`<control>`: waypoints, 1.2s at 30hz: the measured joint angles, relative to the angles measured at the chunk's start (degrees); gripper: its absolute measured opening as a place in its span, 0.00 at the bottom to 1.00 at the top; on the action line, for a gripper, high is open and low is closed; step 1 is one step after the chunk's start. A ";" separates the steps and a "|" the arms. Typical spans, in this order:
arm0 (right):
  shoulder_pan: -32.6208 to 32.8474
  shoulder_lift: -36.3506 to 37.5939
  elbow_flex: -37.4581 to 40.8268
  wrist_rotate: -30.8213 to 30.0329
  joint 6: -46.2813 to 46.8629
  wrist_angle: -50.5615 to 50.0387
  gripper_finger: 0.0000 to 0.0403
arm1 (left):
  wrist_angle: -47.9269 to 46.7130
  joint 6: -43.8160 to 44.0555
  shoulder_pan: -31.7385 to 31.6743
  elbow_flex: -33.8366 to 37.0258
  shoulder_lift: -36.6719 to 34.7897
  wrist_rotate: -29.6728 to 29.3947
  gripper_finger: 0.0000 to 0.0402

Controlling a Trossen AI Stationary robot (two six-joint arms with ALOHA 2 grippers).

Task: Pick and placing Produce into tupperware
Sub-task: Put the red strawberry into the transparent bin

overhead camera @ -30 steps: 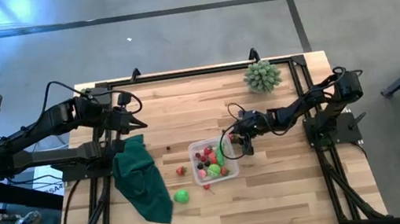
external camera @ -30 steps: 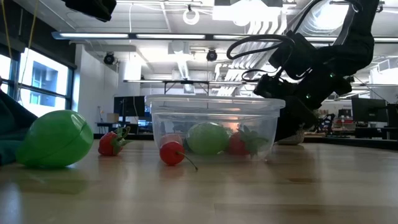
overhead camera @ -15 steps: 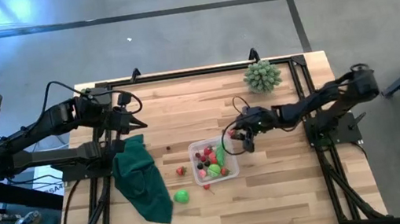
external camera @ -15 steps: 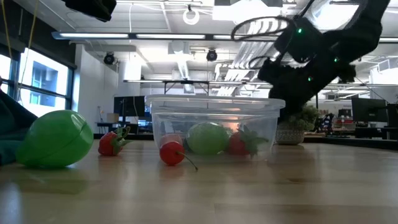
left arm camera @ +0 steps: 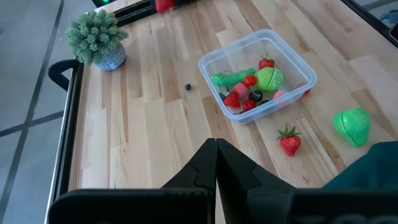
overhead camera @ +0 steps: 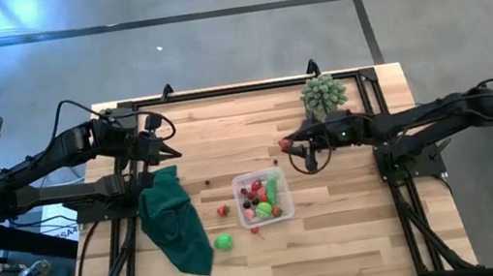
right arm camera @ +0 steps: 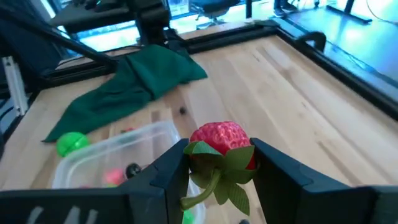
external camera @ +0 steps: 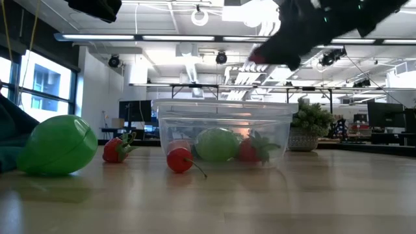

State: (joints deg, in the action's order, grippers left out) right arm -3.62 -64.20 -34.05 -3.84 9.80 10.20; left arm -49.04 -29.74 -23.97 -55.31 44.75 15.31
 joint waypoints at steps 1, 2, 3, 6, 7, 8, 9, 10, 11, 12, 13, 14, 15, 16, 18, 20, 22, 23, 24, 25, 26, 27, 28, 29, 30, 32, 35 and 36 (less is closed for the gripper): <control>0.37 -0.22 -1.85 0.00 -0.91 -1.84 0.36 | 0.01 0.01 0.01 -0.01 0.00 0.02 0.00; 0.82 -0.90 -3.96 0.00 -1.53 -3.50 0.36 | 0.02 0.00 0.01 -0.02 0.00 0.02 0.00; 1.31 -1.73 -6.17 0.00 -2.31 -5.09 0.36 | 0.01 0.02 -0.01 0.00 0.01 0.00 0.00; 2.75 -5.75 -12.02 0.70 -3.48 -11.20 0.36 | 0.00 0.01 -0.01 -0.02 0.00 0.02 0.00; 3.20 -7.47 -13.66 1.21 -3.63 -13.06 0.36 | 0.00 0.02 -0.01 -0.02 0.02 0.00 0.00; 3.65 -9.40 -15.07 2.11 -3.63 -14.79 0.36 | 0.02 0.02 0.01 0.00 0.01 0.02 0.00; 4.08 -11.62 -16.50 3.51 -3.44 -15.88 0.36 | 0.01 0.01 0.00 -0.01 0.00 0.02 0.00; 4.49 -13.93 -17.72 4.98 -3.26 -16.60 0.36 | 0.00 0.00 0.01 -0.02 0.00 0.01 0.00; 4.87 -16.46 -18.76 6.59 -2.80 -17.58 0.36 | 0.00 0.02 0.01 -0.01 0.02 0.02 0.00; 5.24 -19.10 -19.67 8.08 -2.44 -18.22 0.36 | 0.02 0.00 0.00 -0.02 0.00 0.02 0.00; 5.63 -21.94 -20.52 9.66 -2.30 -18.45 0.36 | 0.00 0.00 -0.01 0.00 0.00 0.02 0.00; 6.01 -24.78 -21.29 10.70 -2.30 -18.47 0.36 | 0.00 0.01 0.01 0.00 0.00 0.02 0.00; 6.39 -27.36 -22.24 11.41 -2.39 -18.54 0.36 | 0.00 0.00 0.01 0.00 0.00 0.02 0.00; 6.77 -29.98 -23.40 11.56 -2.70 -18.41 0.36 | 0.02 0.00 0.01 0.00 0.00 0.01 0.00; 7.46 -34.65 -25.80 12.17 -3.75 -18.18 0.36 | 0.00 0.00 0.01 -0.02 0.00 0.02 0.00; 7.95 -38.45 -28.22 13.09 -4.67 -18.36 0.36 | 0.00 0.00 0.01 -0.02 0.00 0.02 0.00; 8.29 -41.08 -30.56 13.38 -5.40 -18.96 0.36 | 0.00 0.00 0.01 -0.02 0.00 0.02 0.00; 8.31 -42.12 -31.53 13.40 -5.79 -19.01 0.36 | 0.01 0.00 0.01 0.00 0.00 0.01 0.00; 8.31 -42.93 -32.28 13.47 -5.83 -19.22 0.36 | 0.00 0.00 0.00 -0.01 0.00 0.00 0.00; 8.31 -43.36 -32.77 13.54 -5.88 -19.87 0.36 | 0.00 0.02 0.01 -0.01 0.00 0.02 0.00; 8.31 -43.74 -33.20 13.55 -5.95 -20.16 0.36 | 0.00 0.01 0.00 -0.01 0.00 0.01 0.00; 8.31 -43.90 -33.48 13.55 -6.03 -19.86 0.36 | 0.00 0.00 0.00 0.00 0.00 0.02 0.00; 8.31 -43.91 -33.54 13.54 -6.25 -19.75 0.36 | 0.00 0.00 0.01 -0.01 0.00 0.00 0.00; 8.31 -43.85 -33.54 13.42 -6.40 -19.67 0.36 | 0.02 0.02 0.01 0.00 0.00 0.02 0.00; 8.30 -43.85 -33.54 13.10 -6.42 -19.62 0.36 | 0.00 0.00 0.01 0.00 0.00 0.00 0.00; 8.24 -43.85 -33.54 12.69 -6.43 -19.85 0.36 | 0.02 0.02 -0.01 0.00 0.00 0.02 0.00; 8.15 -43.85 -33.54 11.81 -6.44 -19.89 0.36 | 0.02 0.00 0.01 -0.02 0.00 0.02 0.00; 8.15 -43.85 -33.54 11.34 -6.48 -19.93 0.36 | 0.01 0.01 0.01 -0.01 0.00 0.01 0.00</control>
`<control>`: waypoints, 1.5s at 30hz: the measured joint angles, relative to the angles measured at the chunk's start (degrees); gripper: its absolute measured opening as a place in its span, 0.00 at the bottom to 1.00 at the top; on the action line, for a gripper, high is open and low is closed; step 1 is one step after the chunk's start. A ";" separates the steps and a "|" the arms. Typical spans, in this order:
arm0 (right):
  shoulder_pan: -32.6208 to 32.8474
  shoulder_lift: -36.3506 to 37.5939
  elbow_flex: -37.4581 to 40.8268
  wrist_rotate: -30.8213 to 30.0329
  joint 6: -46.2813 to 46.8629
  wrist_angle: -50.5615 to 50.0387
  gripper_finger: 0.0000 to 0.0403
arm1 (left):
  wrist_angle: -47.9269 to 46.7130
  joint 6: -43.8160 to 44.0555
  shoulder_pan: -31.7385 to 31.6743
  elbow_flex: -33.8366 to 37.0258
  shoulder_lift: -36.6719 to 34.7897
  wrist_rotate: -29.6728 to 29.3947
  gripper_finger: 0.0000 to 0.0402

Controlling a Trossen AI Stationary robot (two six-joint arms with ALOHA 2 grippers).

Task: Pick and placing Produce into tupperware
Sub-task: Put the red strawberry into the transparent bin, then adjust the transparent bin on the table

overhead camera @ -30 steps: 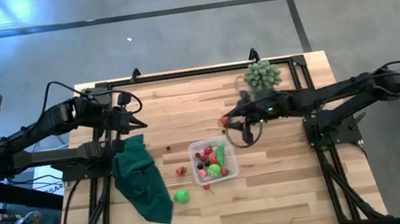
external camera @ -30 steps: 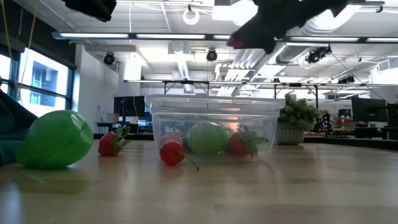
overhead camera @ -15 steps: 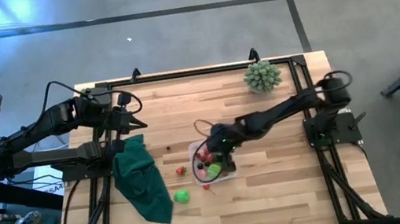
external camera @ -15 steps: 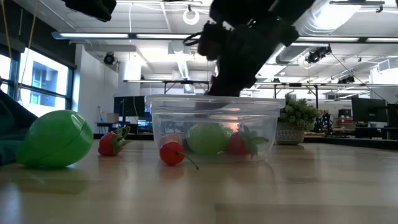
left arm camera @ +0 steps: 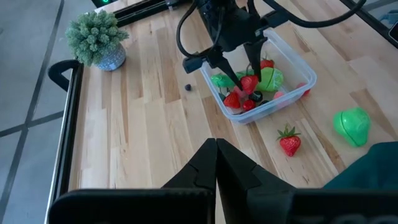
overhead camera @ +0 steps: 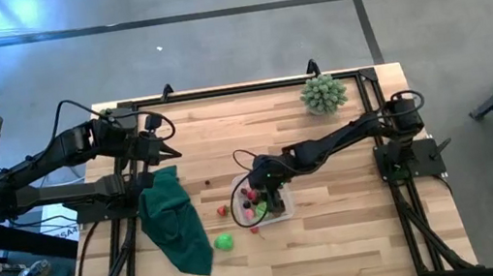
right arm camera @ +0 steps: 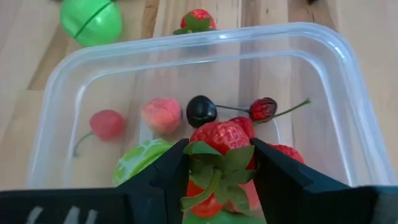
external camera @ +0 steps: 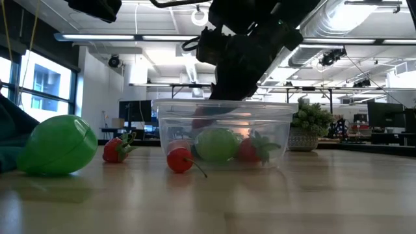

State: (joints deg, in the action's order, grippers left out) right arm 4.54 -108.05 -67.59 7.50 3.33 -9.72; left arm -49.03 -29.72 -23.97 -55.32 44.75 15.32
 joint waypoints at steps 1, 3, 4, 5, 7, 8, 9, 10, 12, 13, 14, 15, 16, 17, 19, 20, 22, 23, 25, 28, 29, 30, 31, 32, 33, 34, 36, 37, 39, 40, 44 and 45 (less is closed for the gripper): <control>0.00 0.00 0.00 -0.43 -0.32 0.02 0.36 | -0.01 -0.01 -0.01 0.00 0.00 0.00 0.00; 0.00 -0.01 0.00 -0.91 -0.72 0.03 0.38 | -0.01 -0.01 -0.02 0.00 0.00 0.01 0.00; -0.02 0.00 0.00 -0.95 -0.76 0.08 0.38 | -0.01 -0.01 -0.01 0.01 0.00 0.01 0.00; -0.02 0.00 0.00 -0.95 -0.78 0.08 0.39 | -0.01 -0.01 0.00 0.01 0.00 0.01 0.00; -0.02 0.00 0.00 -0.95 -0.79 0.08 0.41 | 0.00 -0.01 0.00 0.00 0.00 0.00 0.00; -0.02 0.00 0.00 -0.95 -0.80 0.08 0.42 | 0.00 -0.01 0.00 0.00 0.00 0.00 0.00; -0.02 0.00 0.00 -0.93 -0.79 0.10 0.43 | -0.01 -0.01 0.00 -0.01 0.00 0.00 0.00; -0.02 0.00 0.00 -0.88 -0.80 0.08 0.44 | -0.01 -0.01 -0.01 0.01 0.00 0.00 0.00; -0.02 0.00 0.00 -0.83 -0.80 0.10 0.46 | -0.01 0.00 -0.01 0.01 0.00 0.00 0.00; -0.02 0.00 0.00 -0.82 -0.80 0.15 0.47 | 0.01 0.01 -0.01 0.01 0.00 -0.01 0.00; -0.02 0.00 0.00 -0.82 -0.81 0.25 0.48 | 0.01 0.01 0.00 0.01 0.00 0.01 0.00; -0.02 0.00 0.00 -0.80 -0.81 0.37 0.49 | -0.01 -0.01 0.00 0.01 0.00 0.01 0.00; -0.02 0.00 0.00 -0.79 -0.80 0.56 0.49 | -0.01 -0.01 0.00 -0.01 0.00 0.01 0.00; -0.02 0.00 0.00 -0.76 -0.80 0.81 0.50 | 0.01 -0.01 0.00 -0.01 0.00 0.00 0.00; -0.03 0.20 0.00 -0.20 -0.76 1.03 0.50 | 0.00 -0.01 0.00 0.00 0.00 0.01 0.00; -0.04 0.51 0.02 -0.02 -0.74 0.95 0.50 | -0.01 -0.01 0.00 0.00 0.00 -0.01 0.00; -0.04 1.53 0.02 0.03 -0.78 1.05 0.50 | 0.01 -0.01 0.00 0.00 0.00 0.00 0.00; -0.04 1.98 0.02 0.03 -0.76 0.90 0.50 | 0.00 0.00 0.00 0.00 0.00 0.00 0.00; 0.32 2.86 0.00 0.01 -0.61 -0.65 0.50 | -0.01 0.00 0.00 0.01 0.00 0.00 0.00; 2.01 3.34 0.02 -0.12 -0.68 -2.81 0.50 | -0.01 -0.01 -0.01 0.00 0.00 0.00 0.00; 2.72 3.47 0.02 -0.04 -0.66 -3.26 0.50 | 0.00 0.00 0.00 0.00 0.00 0.00 0.00; 3.36 3.48 0.02 -0.29 -0.40 -3.40 0.50 | 0.01 -0.01 0.00 0.01 0.00 0.00 0.00; 3.97 3.48 0.02 -0.71 -0.32 -4.12 0.50 | 0.00 -0.01 0.00 0.01 0.00 0.00 0.00; 4.55 3.48 0.02 -1.32 -0.11 -4.86 0.50 | 0.01 0.00 0.00 -0.01 0.01 0.01 0.00; 5.00 3.48 0.04 -1.94 0.45 -5.19 0.50 | 0.01 0.01 0.00 0.00 0.00 0.00 0.00; 5.48 3.48 0.04 -2.85 0.92 -5.31 0.50 | 0.01 -0.01 -0.01 0.00 0.00 0.00 0.00; 6.33 3.48 0.04 -3.75 1.98 -5.97 0.50 | 0.01 -0.01 0.00 -0.01 0.00 0.01 0.00; 6.76 3.48 0.04 -3.84 2.26 -6.44 0.50 | 0.01 0.01 -0.02 0.01 0.00 0.01 0.00; 7.66 3.31 0.04 -3.84 2.82 -6.41 0.50 | 0.01 -0.01 -0.02 -0.01 0.00 0.01 0.00; 8.04 3.22 0.04 -3.84 3.13 -6.46 0.50 | 0.01 -0.01 -0.01 0.01 0.00 -0.01 0.00; 9.45 3.15 0.04 -4.02 4.56 -6.29 0.50 | 0.01 -0.01 -0.02 0.00 0.00 -0.01 0.00; 9.81 3.15 0.04 -4.04 4.87 -6.13 0.50 | 0.01 0.01 0.00 0.01 0.00 0.01 0.00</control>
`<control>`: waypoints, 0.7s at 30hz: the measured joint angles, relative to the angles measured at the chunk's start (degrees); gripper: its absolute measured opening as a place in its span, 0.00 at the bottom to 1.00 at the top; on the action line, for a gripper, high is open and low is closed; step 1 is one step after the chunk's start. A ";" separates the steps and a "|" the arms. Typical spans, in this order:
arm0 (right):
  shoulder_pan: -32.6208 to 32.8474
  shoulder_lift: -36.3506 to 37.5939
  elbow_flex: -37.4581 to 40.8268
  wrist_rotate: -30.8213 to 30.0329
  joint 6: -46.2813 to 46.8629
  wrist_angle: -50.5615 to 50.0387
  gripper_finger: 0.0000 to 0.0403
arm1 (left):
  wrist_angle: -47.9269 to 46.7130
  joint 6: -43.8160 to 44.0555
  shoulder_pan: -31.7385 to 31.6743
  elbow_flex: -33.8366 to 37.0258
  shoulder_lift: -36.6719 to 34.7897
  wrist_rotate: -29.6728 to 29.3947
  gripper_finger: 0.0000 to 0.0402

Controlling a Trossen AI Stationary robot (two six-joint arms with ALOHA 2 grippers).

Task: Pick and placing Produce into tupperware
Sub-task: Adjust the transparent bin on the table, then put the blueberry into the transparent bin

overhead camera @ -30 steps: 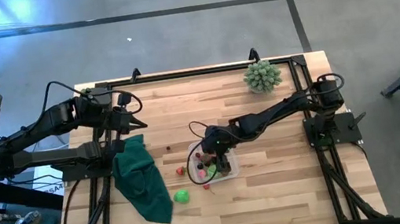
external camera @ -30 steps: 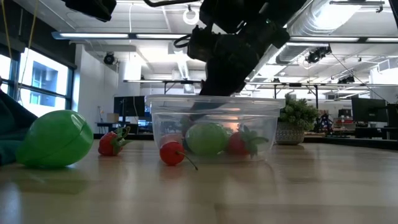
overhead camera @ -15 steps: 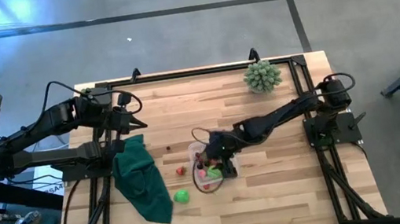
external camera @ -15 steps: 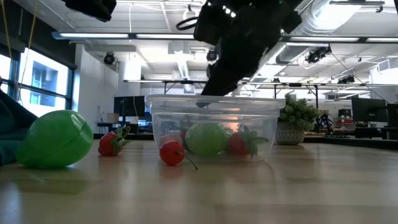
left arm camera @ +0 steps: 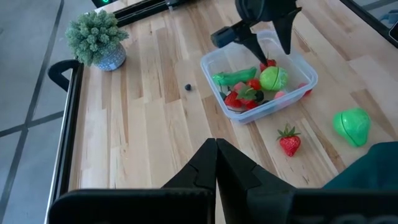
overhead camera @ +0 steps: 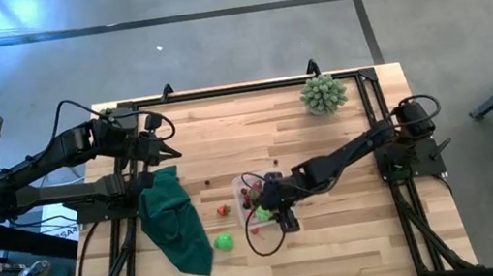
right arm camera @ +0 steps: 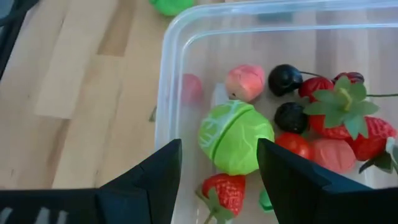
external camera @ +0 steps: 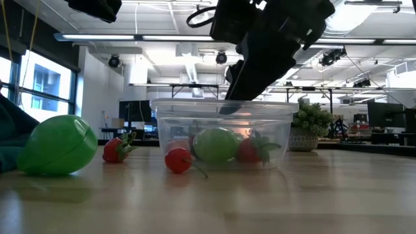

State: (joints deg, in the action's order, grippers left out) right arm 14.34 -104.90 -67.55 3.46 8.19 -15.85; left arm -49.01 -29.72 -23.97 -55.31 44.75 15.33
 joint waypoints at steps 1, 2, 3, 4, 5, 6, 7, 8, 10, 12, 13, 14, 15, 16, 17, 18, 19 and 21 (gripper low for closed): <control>0.34 0.00 0.00 -0.05 0.48 0.17 0.50 | 0.00 -0.01 0.00 -0.02 0.00 0.00 0.00; 0.70 0.00 0.00 0.01 0.75 0.49 0.50 | 0.00 -0.02 0.00 0.00 0.00 -0.02 0.00; 1.14 -0.01 0.00 0.20 0.87 0.82 0.50 | -0.01 -0.01 0.00 0.00 0.00 -0.01 0.00; 1.55 0.00 0.00 0.60 0.88 1.05 0.50 | 0.00 -0.01 -0.01 -0.01 0.00 -0.01 0.00; 1.94 0.00 0.00 0.97 0.87 1.29 0.50 | 0.00 -0.01 -0.02 -0.01 0.00 -0.02 0.00; 2.35 -0.02 0.00 1.08 0.80 1.53 0.50 | 0.00 -0.02 -0.02 -0.02 0.00 0.00 0.00; 2.73 -0.02 0.00 1.14 0.55 1.73 0.50 | 0.00 -0.02 0.00 0.00 0.00 -0.02 0.00; 3.10 -0.02 0.00 1.13 0.50 1.89 0.50 | 0.00 -0.02 0.00 0.00 0.00 0.00 0.00; 3.60 -0.02 0.00 0.30 -0.15 1.92 0.50 | 0.00 -0.01 -0.01 -0.01 0.00 -0.02 0.00; 3.79 0.04 0.00 -0.91 -0.87 1.90 0.50 | 0.00 -0.02 -0.02 0.00 0.00 -0.02 0.00; 3.77 0.20 0.00 -1.63 -1.11 1.90 0.50 | 0.00 -0.02 -0.01 0.00 0.00 0.00 0.00; 3.58 0.58 0.00 -2.06 -1.14 1.88 0.50 | 0.00 -0.01 0.00 0.00 0.00 -0.01 0.00; 3.28 1.15 0.00 -2.64 -1.16 1.81 0.50 | 0.00 -0.01 -0.01 -0.01 0.00 -0.02 0.00; 2.89 1.76 0.00 -3.22 -1.14 2.00 0.50 | 0.00 -0.02 0.00 -0.02 0.00 0.00 0.00; 2.49 2.52 0.00 -3.69 -1.29 2.05 0.50 | 0.00 0.00 0.00 -0.02 0.00 0.00 0.00; 2.04 3.24 0.00 -4.24 -1.84 1.92 0.50 | 0.00 0.00 0.00 -0.02 0.00 -0.02 0.00; 1.55 4.04 0.00 -4.83 -2.52 1.95 0.50 | 0.00 -0.02 -0.01 0.00 0.00 0.00 0.00; 0.39 5.92 0.00 -6.55 -4.14 1.95 0.50 | 0.00 0.00 0.00 -0.02 0.00 0.00 0.00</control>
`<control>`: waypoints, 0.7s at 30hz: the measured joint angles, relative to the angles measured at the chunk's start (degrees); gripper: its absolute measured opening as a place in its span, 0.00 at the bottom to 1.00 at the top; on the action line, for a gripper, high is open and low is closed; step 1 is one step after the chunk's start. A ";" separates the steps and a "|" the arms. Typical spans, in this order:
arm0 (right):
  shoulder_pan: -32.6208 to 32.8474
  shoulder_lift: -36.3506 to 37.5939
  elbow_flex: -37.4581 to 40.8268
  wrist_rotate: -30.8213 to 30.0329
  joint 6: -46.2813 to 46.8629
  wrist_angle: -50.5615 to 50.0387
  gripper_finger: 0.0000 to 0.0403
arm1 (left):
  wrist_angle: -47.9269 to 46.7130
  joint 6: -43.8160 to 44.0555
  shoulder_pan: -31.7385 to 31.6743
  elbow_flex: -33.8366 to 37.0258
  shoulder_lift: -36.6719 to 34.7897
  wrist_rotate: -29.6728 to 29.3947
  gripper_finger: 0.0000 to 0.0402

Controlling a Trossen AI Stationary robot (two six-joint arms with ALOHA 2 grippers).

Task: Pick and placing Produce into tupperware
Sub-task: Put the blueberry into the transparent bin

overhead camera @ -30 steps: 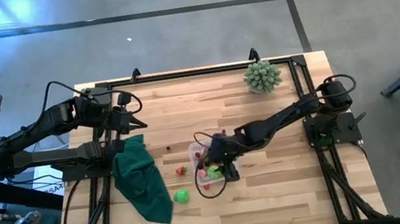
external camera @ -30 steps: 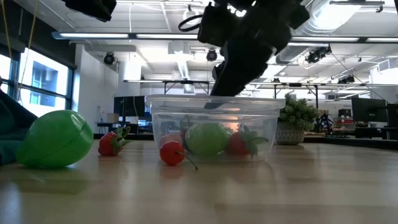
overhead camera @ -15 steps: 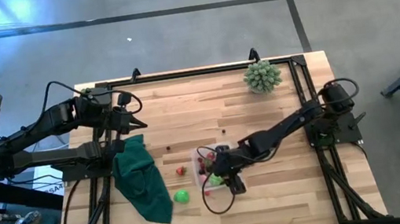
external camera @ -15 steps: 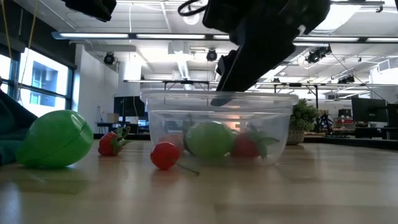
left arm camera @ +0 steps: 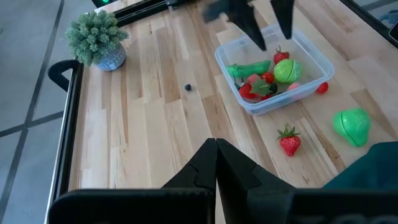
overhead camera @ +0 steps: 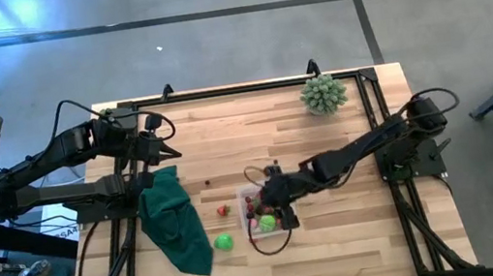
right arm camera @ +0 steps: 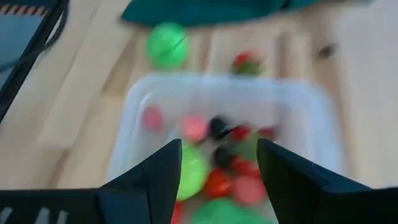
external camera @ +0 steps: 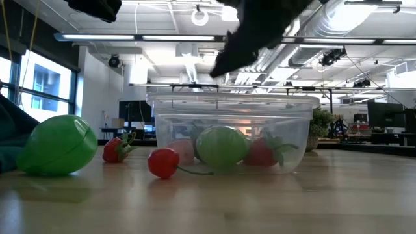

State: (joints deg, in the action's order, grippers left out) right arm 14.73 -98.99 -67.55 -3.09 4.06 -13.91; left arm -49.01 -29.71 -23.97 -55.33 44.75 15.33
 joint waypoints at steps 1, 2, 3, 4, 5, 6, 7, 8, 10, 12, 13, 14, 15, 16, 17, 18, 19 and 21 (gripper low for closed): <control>-0.60 1.16 0.00 -0.96 -0.84 -0.02 0.50 | 0.00 0.00 0.00 0.02 0.00 0.00 0.00; -1.38 2.19 0.00 -1.67 -1.63 -0.17 0.50 | 0.00 0.00 0.00 0.02 0.00 -0.02 0.00; -2.30 3.19 0.00 -2.28 -2.63 -0.05 0.50 | 0.00 -0.02 -0.02 0.01 0.00 -0.02 0.00; -3.39 4.03 0.00 -2.71 -3.07 -0.18 0.50 | 0.00 -0.01 -0.01 0.00 0.00 -0.02 0.00; -4.65 4.89 0.00 -2.73 -3.89 -0.22 0.50 | 0.00 -0.01 0.00 0.01 0.00 -0.02 0.00; -5.89 5.78 0.00 -2.65 -4.26 -0.44 0.50 | 0.00 0.00 -0.02 0.00 0.00 0.00 0.00; -7.32 6.55 0.00 -2.30 -4.44 -0.69 0.50 | 0.00 0.00 0.00 0.02 0.00 0.00 0.00; -8.91 7.39 0.00 -1.48 -4.51 -0.80 0.50 | 0.00 -0.02 -0.02 0.00 0.00 -0.02 0.00; -12.09 8.44 0.00 1.18 -4.53 -1.43 0.50 | 0.00 -0.02 -0.01 0.01 0.00 0.00 0.00; -15.39 8.89 0.00 3.66 -4.55 -2.40 0.50 | 0.00 -0.02 -0.01 0.01 0.00 -0.01 0.00; -16.91 8.97 0.00 5.01 -4.55 -2.80 0.50 | -0.01 -0.01 -0.01 0.01 0.00 -0.01 0.00; -18.51 9.01 0.00 6.32 -4.70 -4.08 0.50 | 0.00 -0.01 -0.01 0.01 0.00 -0.01 0.00; -19.89 9.00 0.09 7.34 -5.18 -5.12 0.50 | 0.00 0.00 0.00 0.02 0.00 -0.02 0.00; -21.20 8.95 0.69 8.37 -5.47 -4.86 0.50 | 0.00 -0.02 -0.02 0.00 0.00 -0.02 0.00; -22.45 8.93 1.83 9.52 -5.51 -4.07 0.50 | 0.00 -0.02 0.00 0.01 0.00 0.00 0.00; -23.56 8.91 3.48 10.78 -5.24 -2.84 0.50 | 0.00 -0.02 0.00 0.00 0.00 0.00 0.00; -24.52 8.83 5.45 12.15 -4.59 -0.97 0.50 | 0.00 0.00 -0.02 0.00 0.00 -0.02 0.00; -26.12 8.71 10.13 13.86 -3.42 4.87 0.50 | 0.00 -0.02 -0.01 0.02 0.00 -0.01 0.00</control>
State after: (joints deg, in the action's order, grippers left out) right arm -11.39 -90.28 -57.42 10.77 0.63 -9.03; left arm -49.01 -29.73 -23.98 -55.31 44.75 15.32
